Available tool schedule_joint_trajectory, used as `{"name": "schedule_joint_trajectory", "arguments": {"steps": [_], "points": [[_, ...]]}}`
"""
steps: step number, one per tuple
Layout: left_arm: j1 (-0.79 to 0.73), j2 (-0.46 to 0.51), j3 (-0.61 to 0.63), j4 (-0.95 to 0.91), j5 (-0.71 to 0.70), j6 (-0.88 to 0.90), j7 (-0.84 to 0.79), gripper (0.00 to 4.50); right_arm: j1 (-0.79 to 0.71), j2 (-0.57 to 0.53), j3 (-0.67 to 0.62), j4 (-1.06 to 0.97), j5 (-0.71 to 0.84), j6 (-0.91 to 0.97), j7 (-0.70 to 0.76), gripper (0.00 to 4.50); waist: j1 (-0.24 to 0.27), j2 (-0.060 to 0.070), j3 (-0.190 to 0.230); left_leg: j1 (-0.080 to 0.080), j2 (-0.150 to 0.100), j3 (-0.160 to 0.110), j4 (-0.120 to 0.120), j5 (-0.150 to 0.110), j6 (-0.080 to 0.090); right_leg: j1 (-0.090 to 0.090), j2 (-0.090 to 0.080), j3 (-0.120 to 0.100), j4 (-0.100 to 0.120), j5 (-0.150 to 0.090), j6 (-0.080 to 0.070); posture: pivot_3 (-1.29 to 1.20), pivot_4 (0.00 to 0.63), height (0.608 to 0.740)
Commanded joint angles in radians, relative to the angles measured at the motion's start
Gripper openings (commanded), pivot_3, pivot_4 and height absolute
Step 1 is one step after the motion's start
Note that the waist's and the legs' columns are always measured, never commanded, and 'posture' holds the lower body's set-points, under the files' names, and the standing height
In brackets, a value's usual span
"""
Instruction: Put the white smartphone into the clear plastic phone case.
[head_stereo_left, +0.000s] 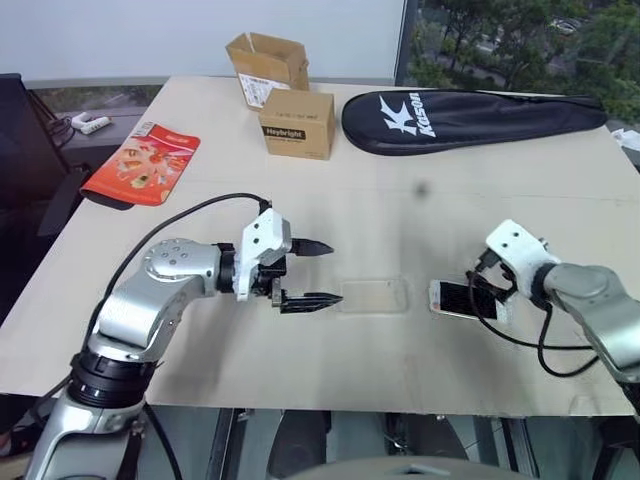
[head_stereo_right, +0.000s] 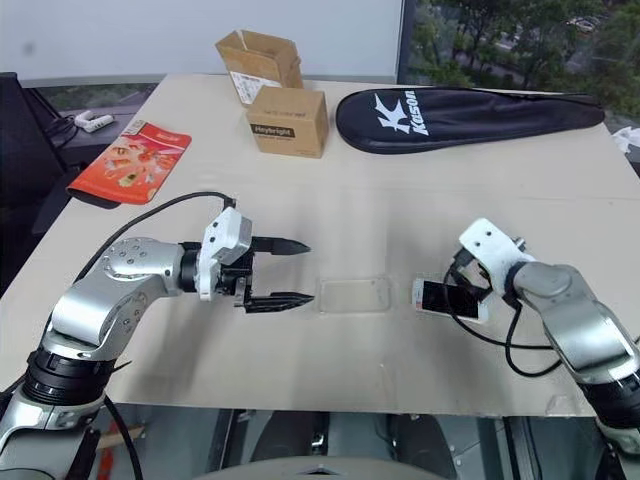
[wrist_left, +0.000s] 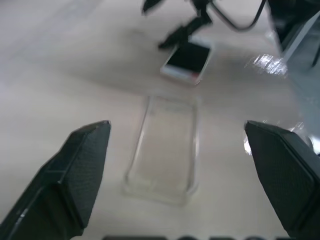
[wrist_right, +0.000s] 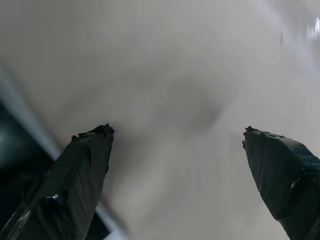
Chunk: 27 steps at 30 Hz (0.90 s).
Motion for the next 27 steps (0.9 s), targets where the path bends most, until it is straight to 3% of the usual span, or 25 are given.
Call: {"name": "schedule_joint_trajectory", "arguments": {"steps": [1,7,11,20,27], "points": [[-0.023,0.002,-0.002,-0.007,-0.013,-0.019,-0.017,4.45,0.049,0.001,-0.099,-0.061,0.043,0.07,0.018,4.5,-0.003,0.0,0.0,0.0,0.0,0.0,0.0,0.0,0.0,0.0,0.0,0.0,0.0,0.0,0.0,0.0,0.15,0.732],[-0.049,0.003,-0.012,0.018,-0.015,-0.034,-0.047,4.45,0.102,0.073,-0.281,-0.113,0.221,-0.001,0.156,4.5,-0.015,0.0,0.0,0.001,0.0,-0.001,0.0,0.0,0.0,0.0,0.001,0.001,0.001,0.0,0.0,0.0,0.15,0.732],[-0.048,0.01,-0.004,0.013,-0.034,-0.034,-0.066,4.45,0.217,0.074,-0.299,-0.164,0.33,-0.085,0.281,4.5,-0.012,0.0,0.0,0.0,0.0,-0.002,-0.001,0.0,0.0,0.0,0.002,0.0,0.001,0.0,0.0,0.0,0.15,0.732],[-0.05,0.017,-0.001,-0.025,-0.06,-0.015,-0.056,4.45,0.33,0.104,-0.117,0.051,0.083,-0.421,0.177,4.5,-0.013,-0.001,0.0,0.001,0.0,-0.002,0.001,0.0,0.0,0.001,0.001,0.0,0.001,0.0,0.0,0.0,0.15,0.732],[-0.044,0.033,-0.005,-0.015,-0.043,-0.031,-0.062,4.45,0.372,0.107,-0.077,0.104,0.081,-0.475,0.21,4.5,-0.03,-0.004,-0.004,0.006,0.0,-0.002,0.002,0.0,0.0,0.006,0.002,0.001,0.001,-0.001,-0.001,0.0,0.15,0.732]]}}
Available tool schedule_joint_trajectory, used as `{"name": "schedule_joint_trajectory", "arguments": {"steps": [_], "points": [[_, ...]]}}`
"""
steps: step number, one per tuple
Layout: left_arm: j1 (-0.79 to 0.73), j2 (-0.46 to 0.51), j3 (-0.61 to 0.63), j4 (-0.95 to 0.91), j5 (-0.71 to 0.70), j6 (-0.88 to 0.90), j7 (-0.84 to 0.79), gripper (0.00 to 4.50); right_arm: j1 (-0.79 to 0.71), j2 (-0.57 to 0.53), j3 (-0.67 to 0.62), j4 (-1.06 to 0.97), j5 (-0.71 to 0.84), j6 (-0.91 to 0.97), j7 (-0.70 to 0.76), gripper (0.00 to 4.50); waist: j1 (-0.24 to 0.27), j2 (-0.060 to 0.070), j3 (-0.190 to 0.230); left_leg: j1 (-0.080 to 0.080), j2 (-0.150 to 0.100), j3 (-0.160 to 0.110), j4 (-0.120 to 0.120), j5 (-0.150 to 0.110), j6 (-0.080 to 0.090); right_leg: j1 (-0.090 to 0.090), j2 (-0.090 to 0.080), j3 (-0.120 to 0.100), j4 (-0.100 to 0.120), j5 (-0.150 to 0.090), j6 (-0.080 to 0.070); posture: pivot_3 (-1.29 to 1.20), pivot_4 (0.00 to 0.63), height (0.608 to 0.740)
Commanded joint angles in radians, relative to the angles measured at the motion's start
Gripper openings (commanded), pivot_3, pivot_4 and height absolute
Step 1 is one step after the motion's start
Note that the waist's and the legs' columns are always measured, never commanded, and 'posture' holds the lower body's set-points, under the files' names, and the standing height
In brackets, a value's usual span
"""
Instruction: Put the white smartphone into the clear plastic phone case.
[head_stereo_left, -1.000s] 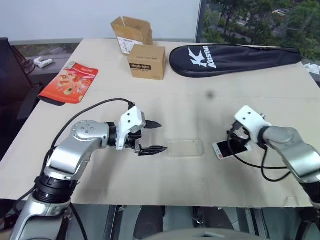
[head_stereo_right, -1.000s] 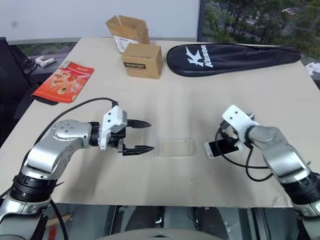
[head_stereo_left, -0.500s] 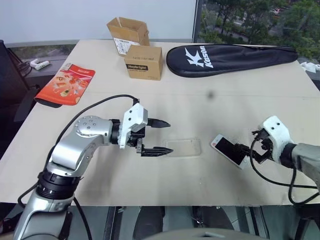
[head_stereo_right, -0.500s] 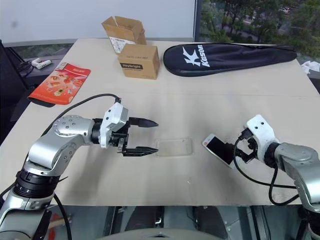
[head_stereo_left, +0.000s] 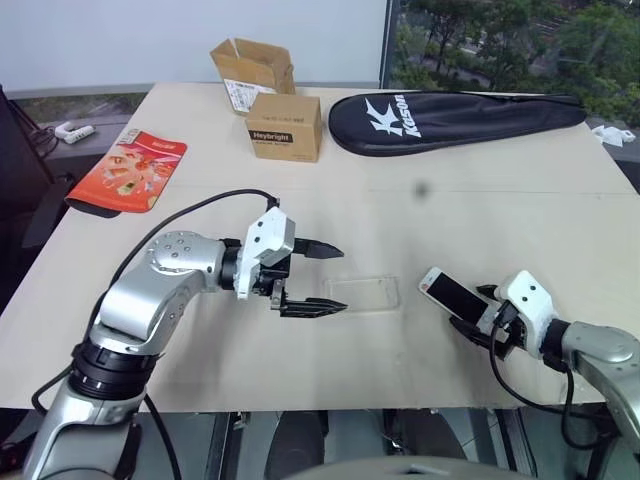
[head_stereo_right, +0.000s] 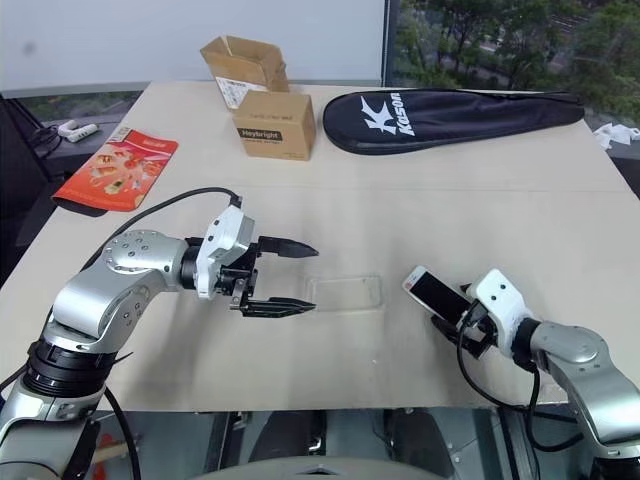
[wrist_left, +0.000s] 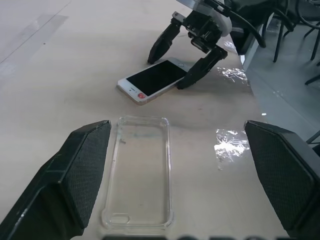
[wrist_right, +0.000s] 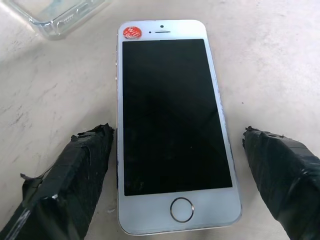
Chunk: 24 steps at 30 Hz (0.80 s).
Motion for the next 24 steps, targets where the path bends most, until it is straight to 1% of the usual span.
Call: {"name": "schedule_joint_trajectory", "arguments": {"steps": [1,2,3,5,6,7,9,12,16,20,24], "points": [[0.001,0.017,0.02,-0.024,0.0,-0.02,-0.002,4.45,0.051,-0.015,0.042,0.038,-0.028,0.001,0.017,4.5,0.0,-0.001,0.0,0.001,0.0,0.0,0.0,0.0,0.0,0.001,0.0,0.0,0.0,-0.001,-0.002,0.0,0.15,0.732],[0.003,0.02,0.021,-0.022,0.002,-0.022,-0.002,4.45,0.059,-0.018,0.047,0.04,-0.026,-0.002,0.025,4.5,0.0,-0.001,-0.001,0.002,0.0,0.0,0.0,0.0,0.0,0.003,0.0,0.0,0.0,-0.002,-0.003,0.0,0.15,0.732],[0.006,0.022,0.022,-0.02,0.002,-0.025,-0.003,4.49,0.065,-0.021,0.051,0.04,-0.022,-0.002,0.032,4.25,0.001,-0.001,-0.001,0.005,0.0,0.0,0.0,0.0,0.0,0.005,0.0,0.0,0.0,-0.002,-0.003,0.0,0.15,0.732],[0.009,0.023,0.023,-0.016,0.007,-0.033,0.001,4.5,0.072,-0.026,0.056,0.036,-0.012,0.012,0.039,3.7,0.003,-0.001,-0.001,0.01,0.0,0.0,-0.003,0.0,0.0,0.011,0.0,0.0,-0.002,-0.002,-0.003,0.0,0.15,0.732],[0.009,0.023,0.024,-0.014,0.008,-0.036,0.002,4.5,0.072,-0.026,0.058,0.037,-0.012,0.017,0.036,3.08,0.003,-0.001,-0.001,0.011,0.0,0.0,-0.003,0.0,0.0,0.012,0.0,-0.001,-0.003,-0.002,-0.003,0.0,0.15,0.732],[0.009,0.022,0.024,-0.013,0.009,-0.038,0.002,4.5,0.07,-0.026,0.059,0.038,-0.014,0.021,0.033,2.89,0.003,-0.003,-0.002,0.011,0.0,0.0,-0.003,0.0,0.0,0.012,-0.001,-0.001,-0.003,-0.002,-0.003,0.0,0.15,0.732],[0.007,0.019,0.023,-0.01,0.01,-0.041,0.006,4.5,0.065,-0.032,0.069,0.045,-0.013,0.024,0.041,2.8,0.003,-0.006,-0.004,0.012,0.0,0.0,-0.003,0.0,0.0,0.012,-0.001,-0.001,-0.003,-0.002,-0.003,0.0,0.15,0.732],[0.011,0.019,0.022,-0.01,0.012,-0.048,0.009,4.5,0.052,-0.032,0.071,0.066,-0.014,0.003,0.05,2.8,0.003,-0.009,-0.006,0.012,0.0,0.0,-0.003,0.0,0.0,0.012,-0.001,-0.001,-0.003,-0.002,-0.003,0.0,0.15,0.732],[0.019,0.021,0.026,0.003,0.027,-0.067,0.02,4.5,-0.022,-0.007,0.05,0.086,-0.002,-0.031,0.043,2.8,-0.003,-0.011,-0.008,0.013,0.0,0.001,-0.003,0.0,0.0,0.012,-0.001,0.0,-0.003,-0.002,-0.003,0.0,0.15,0.732],[0.016,0.013,0.022,0.02,0.043,-0.086,0.029,4.5,-0.114,0.017,0.036,0.081,0.024,-0.032,0.05,2.8,-0.009,-0.01,-0.007,0.014,0.001,0.002,-0.003,0.0,0.0,0.012,-0.001,0.002,-0.002,-0.002,-0.003,0.0,0.15,0.732],[0.004,-0.003,0.024,0.045,0.065,-0.114,0.053,4.5,-0.254,0.03,0.03,0.084,0.048,-0.046,0.07,2.8,-0.007,-0.002,-0.002,0.014,0.0,0.003,-0.002,0.0,0.0,0.012,-0.001,0.003,-0.002,-0.002,-0.003,0.0,0.15,0.732]]}}
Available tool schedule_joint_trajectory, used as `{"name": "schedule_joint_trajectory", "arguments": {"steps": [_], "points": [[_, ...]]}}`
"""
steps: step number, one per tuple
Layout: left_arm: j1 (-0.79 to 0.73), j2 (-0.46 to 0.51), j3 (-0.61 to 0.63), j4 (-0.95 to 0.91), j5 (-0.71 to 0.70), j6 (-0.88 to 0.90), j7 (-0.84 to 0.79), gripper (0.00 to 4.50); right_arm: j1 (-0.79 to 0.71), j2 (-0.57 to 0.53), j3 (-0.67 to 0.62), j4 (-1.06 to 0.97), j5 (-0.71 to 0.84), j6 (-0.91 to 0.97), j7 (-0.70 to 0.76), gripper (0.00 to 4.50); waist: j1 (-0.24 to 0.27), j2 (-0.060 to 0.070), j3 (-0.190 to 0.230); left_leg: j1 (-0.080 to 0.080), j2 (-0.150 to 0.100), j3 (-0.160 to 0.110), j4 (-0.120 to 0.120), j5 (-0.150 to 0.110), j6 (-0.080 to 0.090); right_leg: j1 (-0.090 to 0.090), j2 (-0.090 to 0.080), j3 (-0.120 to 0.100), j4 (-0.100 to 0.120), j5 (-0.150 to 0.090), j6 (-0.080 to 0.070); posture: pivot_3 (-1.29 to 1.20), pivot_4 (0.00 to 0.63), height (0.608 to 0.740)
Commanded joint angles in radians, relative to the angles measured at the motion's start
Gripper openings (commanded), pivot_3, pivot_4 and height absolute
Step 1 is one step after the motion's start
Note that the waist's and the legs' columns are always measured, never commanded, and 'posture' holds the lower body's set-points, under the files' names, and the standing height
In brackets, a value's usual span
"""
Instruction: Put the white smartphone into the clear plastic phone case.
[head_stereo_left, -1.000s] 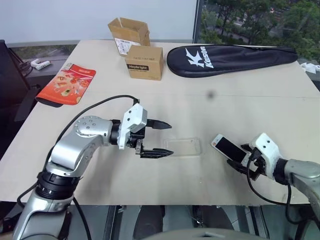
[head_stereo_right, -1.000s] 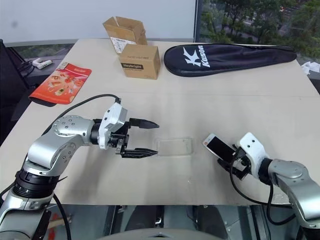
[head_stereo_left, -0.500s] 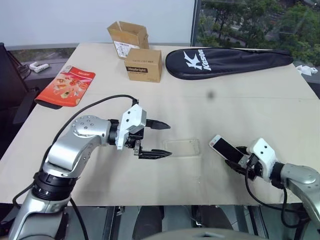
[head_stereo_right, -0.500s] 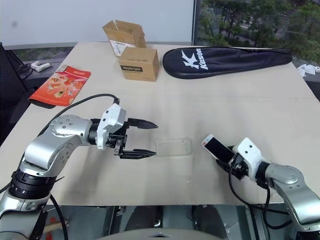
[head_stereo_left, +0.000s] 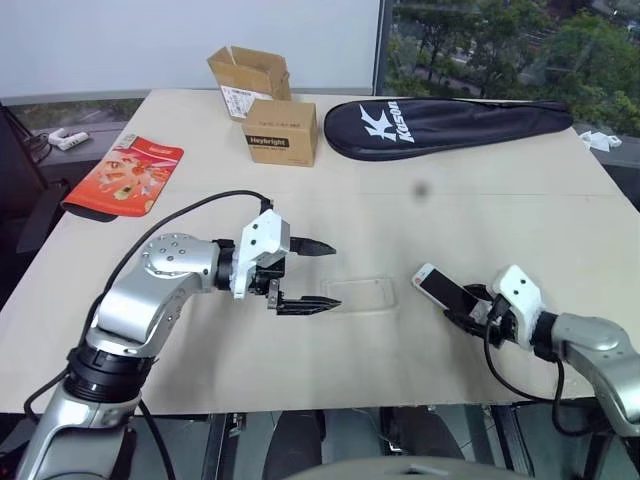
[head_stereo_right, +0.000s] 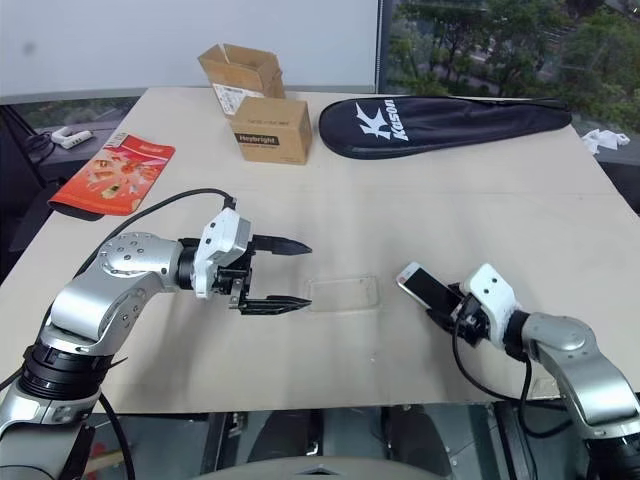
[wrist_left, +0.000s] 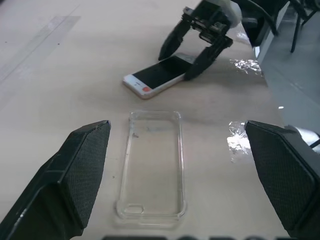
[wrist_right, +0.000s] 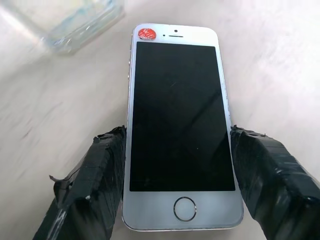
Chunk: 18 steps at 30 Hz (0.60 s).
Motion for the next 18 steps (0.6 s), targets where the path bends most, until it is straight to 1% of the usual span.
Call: {"name": "schedule_joint_trajectory", "arguments": {"steps": [1,7,9,11,14,15,16,18], "points": [[-0.024,-0.015,0.022,0.01,0.015,-0.037,0.023,4.5,-0.114,0.002,-0.015,-0.015,0.023,-0.018,0.018,2.8,0.003,0.003,0.002,-0.001,0.0,0.0,0.0,0.0,0.0,-0.001,0.0,0.0,0.0,0.0,0.0,0.0,0.15,0.732],[-0.033,-0.021,0.02,0.026,0.028,-0.051,0.033,4.5,-0.213,-0.008,0.038,-0.02,0.026,-0.022,0.078,2.8,0.014,0.005,0.003,-0.006,0.0,-0.001,-0.003,0.0,0.0,-0.005,0.001,-0.001,0.0,-0.001,0.001,0.0,0.15,0.732],[-0.033,-0.019,0.02,0.031,0.034,-0.059,0.033,4.5,-0.22,-0.01,0.036,0.012,0.029,-0.012,0.086,2.8,0.014,0.005,0.003,-0.008,0.0,-0.001,-0.003,0.0,0.0,-0.007,0.001,-0.001,-0.001,0.0,0.002,0.0,0.15,0.732],[-0.031,-0.016,0.026,0.031,0.032,-0.059,0.032,4.5,-0.203,-0.04,0.041,0.042,0.015,-0.03,0.122,2.8,0.015,0.006,0.003,-0.01,0.0,-0.002,-0.002,0.0,0.0,-0.009,0.001,-0.002,-0.001,0.001,0.003,0.0,0.15,0.732],[-0.025,-0.013,0.039,0.024,0.025,-0.052,0.034,4.5,-0.163,-0.018,0.004,0.079,0.025,-0.034,0.093,3.66,0.021,0.006,0.004,-0.014,-0.001,-0.002,-0.001,0.0,0.0,-0.012,0.0,-0.002,-0.001,0.001,0.003,0.0,0.15,0.732],[-0.023,-0.012,0.041,0.024,0.024,-0.051,0.034,4.5,-0.146,-0.008,-0.006,0.089,0.029,-0.044,0.084,4.14,0.023,0.006,0.004,-0.016,-0.001,-0.002,-0.001,0.0,0.0,-0.013,0.0,-0.003,0.0,0.001,0.003,0.0,0.15,0.732],[-0.02,-0.012,0.041,0.023,0.024,-0.052,0.032,4.5,-0.124,0.0,-0.014,0.101,0.029,-0.055,0.08,4.43,0.024,0.006,0.004,-0.017,-0.001,-0.002,0.0,0.0,0.0,-0.015,0.0,-0.002,0.0,0.001,0.003,0.0,0.15,0.732],[-0.018,-0.013,0.039,0.023,0.024,-0.053,0.03,4.5,-0.081,0.009,-0.018,0.129,0.01,-0.096,0.072,4.43,0.027,0.006,0.004,-0.017,-0.001,-0.002,0.0,0.0,0.0,-0.015,0.0,-0.002,0.001,0.001,0.003,0.0,0.15,0.732]]}}
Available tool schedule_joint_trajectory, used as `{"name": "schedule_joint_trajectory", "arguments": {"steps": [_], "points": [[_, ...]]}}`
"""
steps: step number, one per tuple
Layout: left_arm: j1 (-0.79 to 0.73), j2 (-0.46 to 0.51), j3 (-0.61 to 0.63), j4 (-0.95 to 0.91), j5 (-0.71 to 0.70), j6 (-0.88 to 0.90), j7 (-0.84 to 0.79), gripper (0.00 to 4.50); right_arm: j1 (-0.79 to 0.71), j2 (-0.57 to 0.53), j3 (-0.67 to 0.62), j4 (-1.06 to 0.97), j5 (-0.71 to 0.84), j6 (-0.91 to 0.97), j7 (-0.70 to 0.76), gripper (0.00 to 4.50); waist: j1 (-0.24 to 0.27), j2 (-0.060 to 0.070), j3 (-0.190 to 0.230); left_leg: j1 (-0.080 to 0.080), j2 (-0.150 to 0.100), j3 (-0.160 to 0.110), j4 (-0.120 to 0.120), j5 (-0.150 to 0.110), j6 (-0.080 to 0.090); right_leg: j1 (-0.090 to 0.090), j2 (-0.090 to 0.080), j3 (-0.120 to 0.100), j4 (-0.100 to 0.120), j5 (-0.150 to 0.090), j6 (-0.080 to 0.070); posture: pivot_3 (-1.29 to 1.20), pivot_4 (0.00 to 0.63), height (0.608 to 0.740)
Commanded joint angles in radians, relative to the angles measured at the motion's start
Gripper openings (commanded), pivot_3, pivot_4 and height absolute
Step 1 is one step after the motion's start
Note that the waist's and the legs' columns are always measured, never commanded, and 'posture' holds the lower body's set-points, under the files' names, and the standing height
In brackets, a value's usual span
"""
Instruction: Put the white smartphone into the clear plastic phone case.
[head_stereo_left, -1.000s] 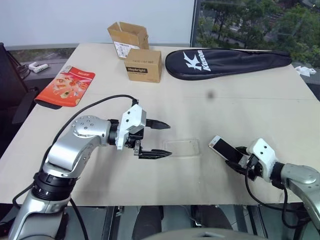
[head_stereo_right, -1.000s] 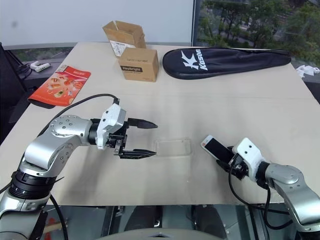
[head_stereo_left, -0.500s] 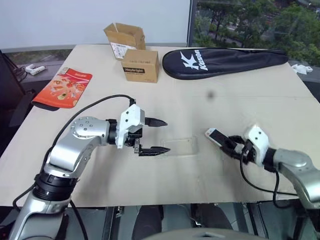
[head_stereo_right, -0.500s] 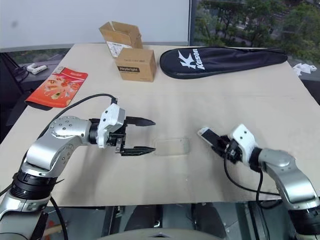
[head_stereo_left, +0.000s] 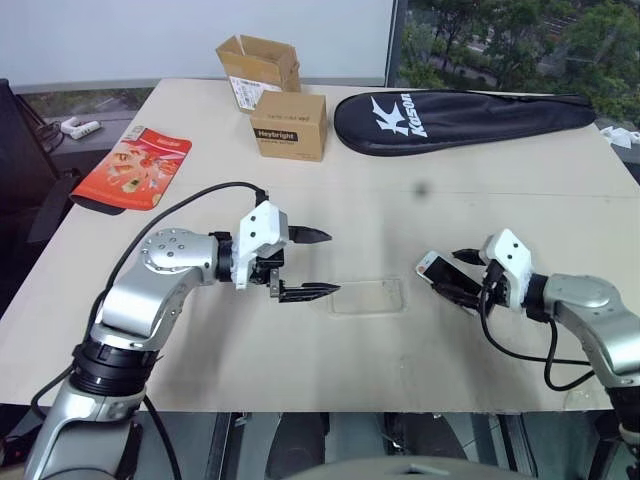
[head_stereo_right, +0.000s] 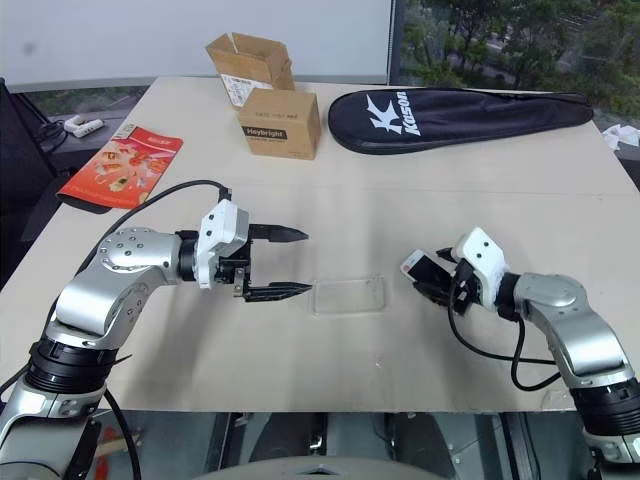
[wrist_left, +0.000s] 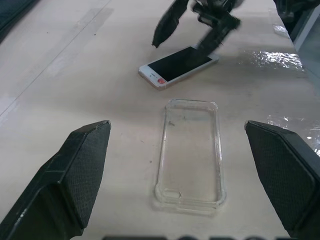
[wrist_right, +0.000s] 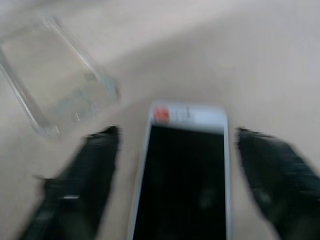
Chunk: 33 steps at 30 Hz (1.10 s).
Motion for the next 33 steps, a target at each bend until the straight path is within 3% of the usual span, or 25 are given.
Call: {"name": "schedule_joint_trajectory", "arguments": {"steps": [1,7,12,15,16,22,29,33], "points": [[0.001,0.004,0.028,-0.011,-0.011,-0.014,-0.002,4.5,0.048,0.008,-0.034,0.026,-0.022,-0.075,-0.02,4.43,0.001,0.0,0.0,0.0,0.0,0.0,0.0,0.0,0.0,0.0,0.0,0.0,0.0,0.0,0.0,0.0,0.15,0.732],[-0.016,0.001,0.02,0.011,-0.004,-0.024,-0.019,4.5,0.104,0.012,-0.005,0.1,-0.071,-0.119,-0.041,4.43,0.002,0.0,0.0,0.001,0.0,0.0,0.0,0.0,0.0,0.0,0.0,0.0,0.001,0.0,0.0,0.0,0.15,0.732],[-0.02,-0.001,0.015,0.017,-0.002,-0.031,-0.026,4.5,0.122,0.071,-0.017,0.148,-0.012,-0.083,-0.045,4.43,0.002,-0.003,-0.002,0.001,0.0,0.0,0.001,0.0,0.0,0.001,0.0,0.0,0.001,0.0,0.0,0.0,0.15,0.732],[-0.018,-0.001,0.015,0.009,-0.003,-0.027,-0.024,4.5,0.135,0.072,0.007,0.196,-0.055,-0.126,-0.034,3.09,0.002,-0.003,-0.004,0.002,0.0,0.0,0.001,0.0,0.0,0.002,0.0,0.0,0.001,0.0,-0.001,0.0,0.15,0.732],[-0.017,0.0,0.016,0.007,-0.004,-0.026,-0.024,4.5,0.138,0.073,0.011,0.204,-0.061,-0.133,-0.034,2.95,0.002,-0.005,-0.005,0.003,0.0,0.0,0.001,0.0,0.0,0.003,0.0,0.0,0.001,-0.002,-0.003,0.0,0.15,0.732],[-0.013,0.011,0.024,0.006,-0.004,-0.024,-0.025,4.5,0.122,0.081,0.013,0.207,-0.077,-0.173,-0.05,2.95,0.004,-0.007,-0.007,0.016,0.0,-0.001,-0.001,0.0,0.0,0.016,-0.001,-0.001,-0.002,-0.003,-0.004,0.0,0.15,0.732],[-0.035,0.002,0.015,0.029,0.003,-0.033,-0.027,4.5,0.02,0.07,-0.009,0.099,-0.042,-0.144,-0.043,2.95,-0.003,-0.006,-0.006,0.017,0.0,0.0,0.0,0.0,0.0,0.016,-0.001,0.0,-0.001,-0.002,-0.004,0.0,0.15,0.732],[-0.054,-0.003,0.007,0.048,0.011,-0.039,-0.029,4.5,-0.071,0.049,0.012,0.003,0.006,-0.068,0.012,2.95,-0.016,0.002,-0.001,0.016,0.0,0.001,0.0,0.0,0.0,0.015,0.0,0.001,0.0,-0.002,-0.004,0.0,0.15,0.732]]}}
